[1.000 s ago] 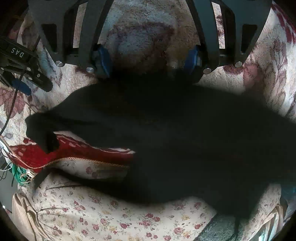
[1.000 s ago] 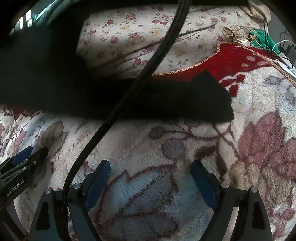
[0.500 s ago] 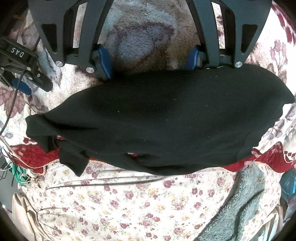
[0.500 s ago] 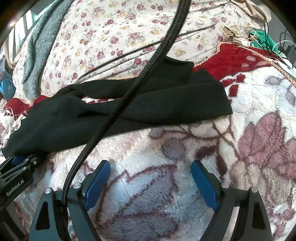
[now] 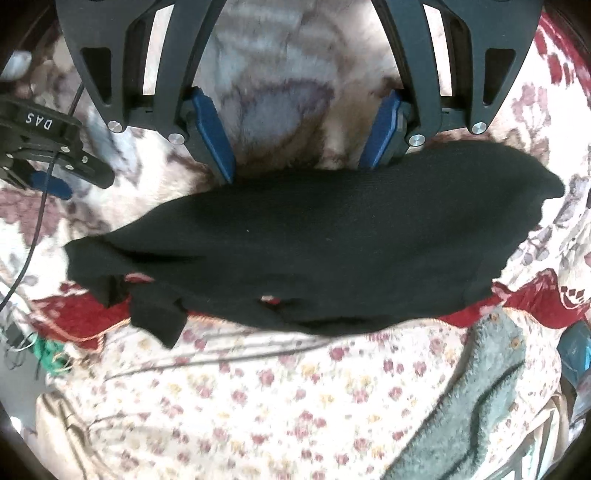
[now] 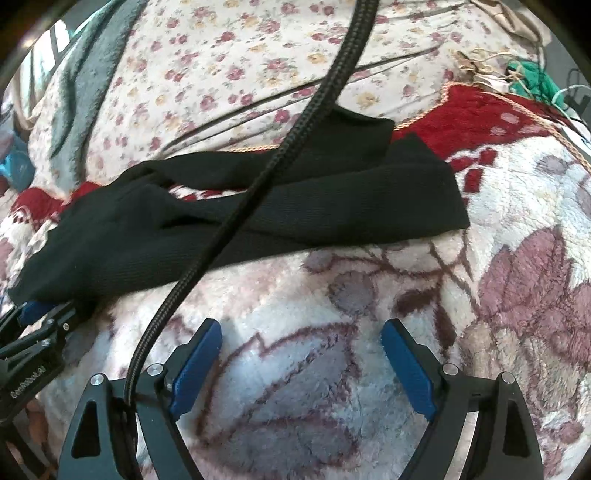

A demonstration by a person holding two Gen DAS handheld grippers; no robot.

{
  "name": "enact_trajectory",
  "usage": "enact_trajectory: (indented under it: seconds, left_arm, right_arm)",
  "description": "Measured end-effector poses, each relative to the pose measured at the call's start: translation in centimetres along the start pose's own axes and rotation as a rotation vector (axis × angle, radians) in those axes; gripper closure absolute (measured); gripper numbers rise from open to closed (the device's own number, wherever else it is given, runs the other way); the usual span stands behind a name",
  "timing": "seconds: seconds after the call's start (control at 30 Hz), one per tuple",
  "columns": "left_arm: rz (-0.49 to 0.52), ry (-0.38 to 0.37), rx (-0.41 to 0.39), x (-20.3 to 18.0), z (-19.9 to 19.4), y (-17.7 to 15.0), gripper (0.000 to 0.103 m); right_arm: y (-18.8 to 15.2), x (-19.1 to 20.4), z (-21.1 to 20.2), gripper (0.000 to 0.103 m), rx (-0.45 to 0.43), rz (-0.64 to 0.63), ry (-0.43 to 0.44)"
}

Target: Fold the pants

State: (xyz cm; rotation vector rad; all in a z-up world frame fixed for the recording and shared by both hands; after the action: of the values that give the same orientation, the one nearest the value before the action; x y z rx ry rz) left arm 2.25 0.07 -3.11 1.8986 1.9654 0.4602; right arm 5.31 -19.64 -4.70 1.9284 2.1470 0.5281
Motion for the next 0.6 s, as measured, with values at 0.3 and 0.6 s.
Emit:
enact_trajectory:
  seconds: [0.3, 0.6]
  left_arm:
    - [-0.001, 0.023, -0.039, 1.5, -4.9, -0.9, 0.034]
    - [-0.058, -0.001, -0.187, 3.3, -6.4, -1.9, 0.034]
  right_arm:
    - [-2.3, 3.3, -6.5, 0.021, -0.18, -0.04, 0.07]
    - [-3.2, 6.4, -8.2, 0.021, -0.232, -0.083, 0.079]
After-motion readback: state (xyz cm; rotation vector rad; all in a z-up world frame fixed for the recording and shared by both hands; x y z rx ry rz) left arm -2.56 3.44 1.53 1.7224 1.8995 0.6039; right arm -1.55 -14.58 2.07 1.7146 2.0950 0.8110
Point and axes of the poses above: each gripper's, at about its wrist camera, not at the fingertips, and z roughly the way its jaws point, x to its left, y to its top, the point moved 7 cm from there along z, roughly the way its jaws point, and after that the axes turned 12 degrees about x, right-handed, at the moved point
